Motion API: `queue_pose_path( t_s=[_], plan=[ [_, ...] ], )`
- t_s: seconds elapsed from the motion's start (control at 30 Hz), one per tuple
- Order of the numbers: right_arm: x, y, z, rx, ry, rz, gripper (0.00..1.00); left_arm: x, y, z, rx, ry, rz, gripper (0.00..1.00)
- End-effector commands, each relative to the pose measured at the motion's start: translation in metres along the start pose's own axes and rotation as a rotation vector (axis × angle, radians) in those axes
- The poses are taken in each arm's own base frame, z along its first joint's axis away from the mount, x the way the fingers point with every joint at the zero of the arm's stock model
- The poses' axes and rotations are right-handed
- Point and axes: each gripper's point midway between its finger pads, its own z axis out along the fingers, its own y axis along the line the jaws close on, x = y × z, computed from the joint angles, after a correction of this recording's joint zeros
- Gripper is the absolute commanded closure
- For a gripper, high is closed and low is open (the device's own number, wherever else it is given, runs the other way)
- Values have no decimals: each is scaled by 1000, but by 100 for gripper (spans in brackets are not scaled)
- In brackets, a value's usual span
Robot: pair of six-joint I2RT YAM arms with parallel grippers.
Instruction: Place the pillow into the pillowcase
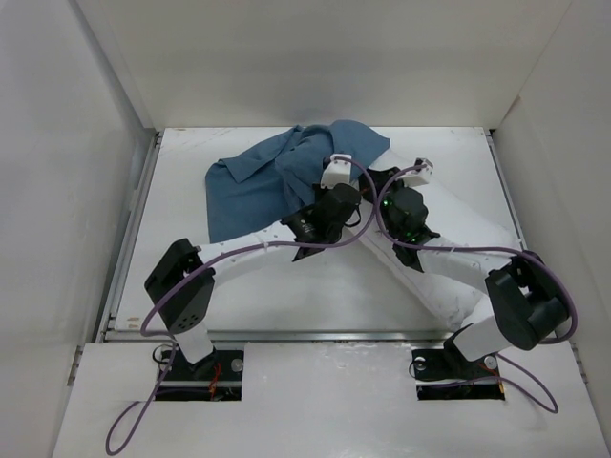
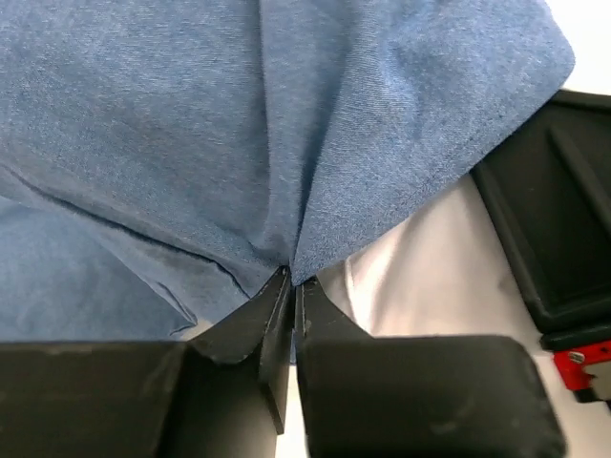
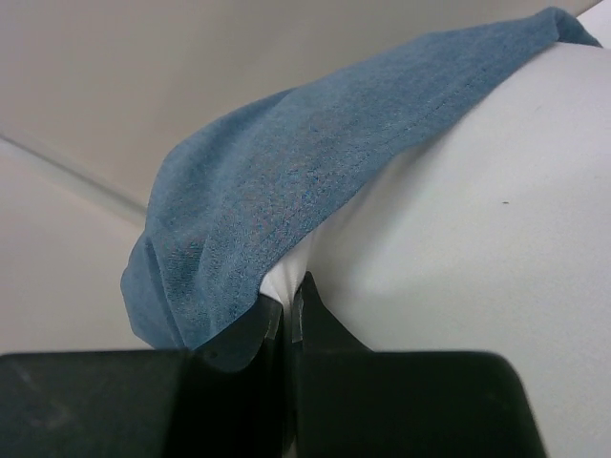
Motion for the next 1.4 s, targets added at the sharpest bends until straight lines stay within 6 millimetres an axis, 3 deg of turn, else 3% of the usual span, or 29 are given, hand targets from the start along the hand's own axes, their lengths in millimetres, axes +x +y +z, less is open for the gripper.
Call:
queue_pose_path(
  t_s=[0.0, 0.03, 0.17, 0.27, 0.3, 0.37, 0.5, 0.53, 0.6, 0.67, 0.7, 0.77, 0.87, 0.9, 0.93, 1.03, 1.07, 1.1, 1.13, 1.17, 1.2, 1.27, 1.3, 1.33, 1.37],
  plan=[
    [-61, 51, -1, -135, -180, 103, 100, -44, -5, -20, 67, -52, -68, 100],
    [-57, 46, 3, -128, -184, 114, 100, -56, -17, -37, 128, -72, -91, 100],
    [-58, 36, 12, -90, -233, 143, 100, -56, -65, -83, 409, -30, -76, 100],
    [-55, 41, 13, -83, -258, 163, 100, -50, -89, -107, 575, 23, -100, 100],
    [-50, 44, 13, -93, -250, 175, 100, -46, -106, -122, 701, 60, -92, 100],
    [-45, 39, 11, -96, -251, 188, 100, -39, -121, -135, 803, 106, -102, 100],
    [-49, 40, 8, -120, -276, 244, 100, -29, -156, -180, 1102, 207, -105, 100],
    [-49, 40, 8, -122, -276, 258, 100, -31, -159, -185, 1127, 215, -119, 100],
    [-48, 36, 7, -110, -279, 272, 100, -14, -170, -186, 1157, 264, -99, 100],
    [-46, 44, 6, -148, -255, 284, 100, 0, -171, -174, 1112, 298, -87, 100],
    [-41, 43, 5, -153, -237, 278, 100, 17, -173, -163, 1079, 333, -73, 100],
    [-32, 40, 1, -157, -198, 262, 100, 24, -164, -139, 998, 369, -104, 100],
    [-16, 27, -4, -148, -113, 221, 83, 45, -141, -106, 883, 452, -147, 99],
    [-13, 25, -9, -162, -75, 207, 68, 49, -134, -101, 843, 470, -153, 89],
    [-3, 22, -11, -160, -33, 203, 63, 49, -132, -98, 832, 459, -145, 83],
    [4, 18, -20, -115, 67, 164, 54, 39, -114, -91, 759, 423, -121, 63],
    [-6, 26, -25, -107, 73, 161, 49, 29, -108, -95, 746, 400, -116, 48],
    [12, 2, -32, 12, 169, 101, 44, 21, -102, -92, 721, 362, -106, 42],
    [9, -7, -34, 82, 176, 58, 35, 14, -98, -95, 711, 347, -110, 36],
    [-4, 1, -32, 116, 176, 45, 31, 6, -95, -96, 704, 321, -105, 32],
    [2, -23, -47, 250, 246, -15, 30, -3, -89, -102, 700, 302, -111, 23],
    [-16, -40, -61, 393, 235, -92, 25, -22, -79, -108, 698, 254, -109, 14],
    [-29, -36, -58, 399, 187, -91, 24, -28, -78, -112, 704, 240, -115, 14],
    [-32, -49, -69, 467, 196, -130, 22, -32, -75, -116, 707, 235, -117, 10],
    [-47, -54, -72, 512, 142, -153, 13, -38, -73, -120, 714, 217, -115, 4]
  ],
)
